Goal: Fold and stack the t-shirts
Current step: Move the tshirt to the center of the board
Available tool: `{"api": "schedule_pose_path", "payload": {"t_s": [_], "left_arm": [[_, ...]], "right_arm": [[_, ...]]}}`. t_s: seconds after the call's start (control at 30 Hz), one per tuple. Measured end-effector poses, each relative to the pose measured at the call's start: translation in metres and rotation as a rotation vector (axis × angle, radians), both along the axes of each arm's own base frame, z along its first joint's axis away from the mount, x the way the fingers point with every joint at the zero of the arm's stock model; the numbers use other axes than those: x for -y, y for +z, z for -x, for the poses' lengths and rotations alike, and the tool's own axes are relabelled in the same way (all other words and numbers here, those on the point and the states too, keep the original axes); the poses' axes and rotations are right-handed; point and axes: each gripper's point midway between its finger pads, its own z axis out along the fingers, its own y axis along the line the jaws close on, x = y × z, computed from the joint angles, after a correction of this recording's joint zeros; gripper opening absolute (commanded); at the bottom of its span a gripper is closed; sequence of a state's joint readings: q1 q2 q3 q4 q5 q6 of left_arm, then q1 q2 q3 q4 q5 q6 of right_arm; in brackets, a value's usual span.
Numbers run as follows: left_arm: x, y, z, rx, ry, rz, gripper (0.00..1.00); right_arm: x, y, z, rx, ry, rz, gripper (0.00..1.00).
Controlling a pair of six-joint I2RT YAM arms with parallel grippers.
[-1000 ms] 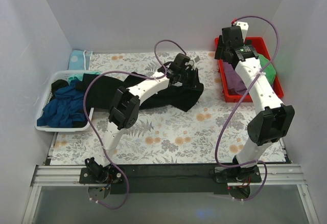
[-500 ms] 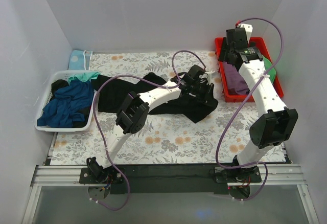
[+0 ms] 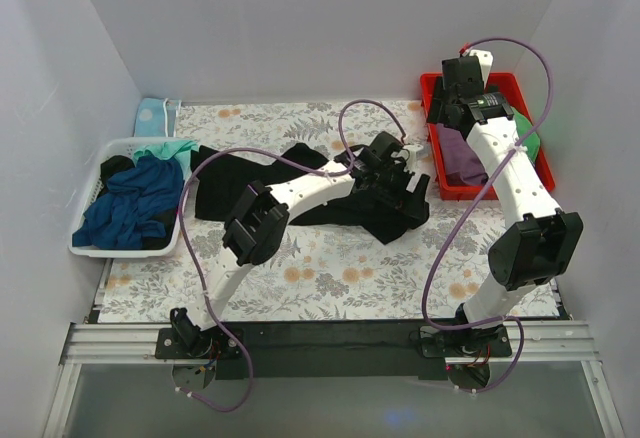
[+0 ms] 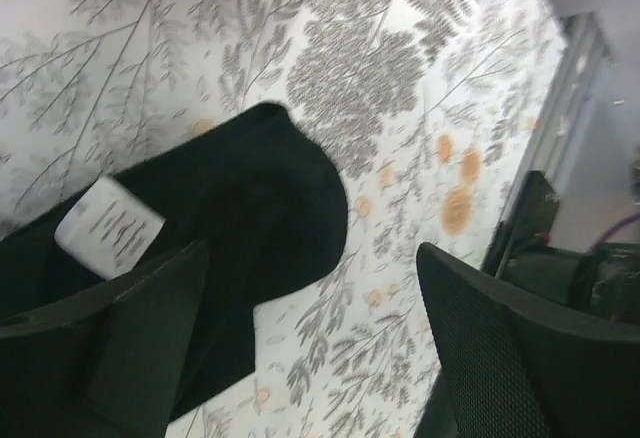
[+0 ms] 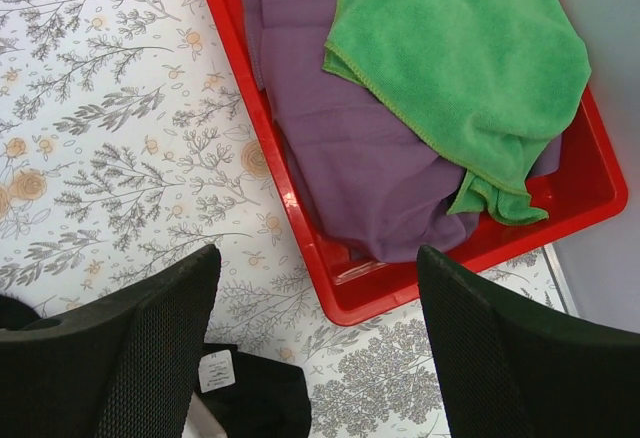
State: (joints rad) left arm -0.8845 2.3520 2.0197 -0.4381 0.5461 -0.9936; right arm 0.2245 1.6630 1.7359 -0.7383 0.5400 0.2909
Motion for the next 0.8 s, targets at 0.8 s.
{"api": "schedule_pose_path", "payload": {"t_s": [0.8], "left_arm": [[-0.357,0.075,-0.169,0.274,1.096,-0.421,0.82]], "right_arm": [[-0.143,-0.106,0.029,-0.281,0.510,-0.088,0.82]]}}
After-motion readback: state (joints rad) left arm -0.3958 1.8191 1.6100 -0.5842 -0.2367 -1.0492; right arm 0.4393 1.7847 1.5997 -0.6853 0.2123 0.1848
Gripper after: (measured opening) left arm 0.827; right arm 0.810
